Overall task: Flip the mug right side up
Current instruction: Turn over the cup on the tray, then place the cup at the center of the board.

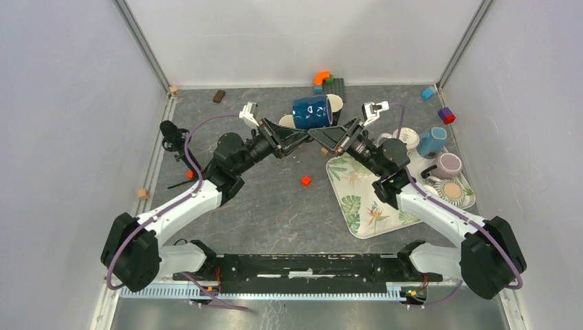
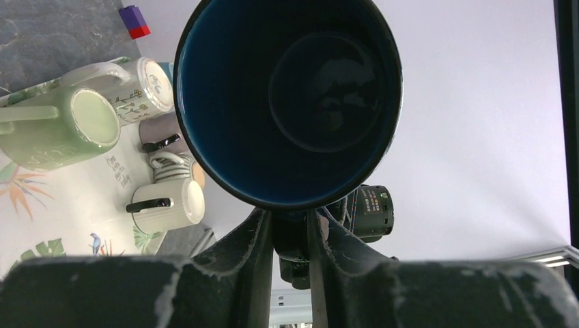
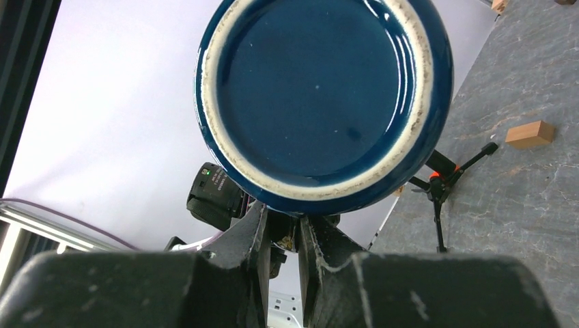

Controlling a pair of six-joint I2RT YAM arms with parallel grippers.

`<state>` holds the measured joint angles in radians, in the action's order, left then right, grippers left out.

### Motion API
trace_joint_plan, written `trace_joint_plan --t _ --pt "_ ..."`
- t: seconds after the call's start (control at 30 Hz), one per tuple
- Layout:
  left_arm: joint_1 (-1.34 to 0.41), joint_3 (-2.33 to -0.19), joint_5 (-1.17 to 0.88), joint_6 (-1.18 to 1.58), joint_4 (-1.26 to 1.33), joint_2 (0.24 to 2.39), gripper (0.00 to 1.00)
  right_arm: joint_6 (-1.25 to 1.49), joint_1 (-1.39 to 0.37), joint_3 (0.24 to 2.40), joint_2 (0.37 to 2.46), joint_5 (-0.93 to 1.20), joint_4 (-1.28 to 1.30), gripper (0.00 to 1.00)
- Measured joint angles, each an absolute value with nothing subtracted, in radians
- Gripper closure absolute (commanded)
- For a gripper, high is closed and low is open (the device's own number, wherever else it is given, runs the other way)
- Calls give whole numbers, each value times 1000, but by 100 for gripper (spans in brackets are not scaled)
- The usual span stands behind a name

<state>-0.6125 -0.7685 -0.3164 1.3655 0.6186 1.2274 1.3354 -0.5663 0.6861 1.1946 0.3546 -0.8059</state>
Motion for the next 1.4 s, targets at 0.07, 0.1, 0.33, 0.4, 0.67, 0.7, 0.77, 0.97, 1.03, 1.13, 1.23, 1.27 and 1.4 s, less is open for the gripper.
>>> trace_joint_plan --t 0.07,0.1,0.33,0.4,0.67,0.7,0.77,0.97,1.03,1.13,1.23,1.27,1.4 --pt "-613 -766 -315 1365 609 1218 91 1332 -570 684 1195 355 -811 100" --pt "-613 -765 -315 1365 604 1213 94 1330 -572 683 1195 355 -813 100" --pt "-613 -757 -308 1348 543 1182 98 1330 -581 659 1201 356 -832 90" --pt "-613 -757 -297 1325 508 1166 98 1330 -583 653 1207 357 -839 81" --pt "-615 -757 -236 1214 368 1091 98 1297 -591 634 1232 368 -825 60" --pt "-615 -757 -223 1198 349 1082 98 1288 -592 631 1236 371 -818 58" --pt "-614 -758 -201 1174 316 1068 98 1275 -592 624 1245 374 -805 57" --pt "-611 -758 -160 1115 236 1058 98 1243 -594 615 1280 373 -788 53" --pt "-611 -758 -152 1097 210 1058 98 1232 -598 614 1298 373 -783 53" --pt "-611 -758 -133 1073 170 1058 98 1216 -606 614 1322 373 -774 51" --pt "-610 -760 -117 1036 116 1058 98 1195 -615 614 1352 373 -760 50" --pt "-610 -762 -110 1023 98 1058 98 1186 -620 614 1365 373 -758 50" --pt "-610 -774 -81 971 7 1058 98 1163 -633 614 1420 369 -746 49"
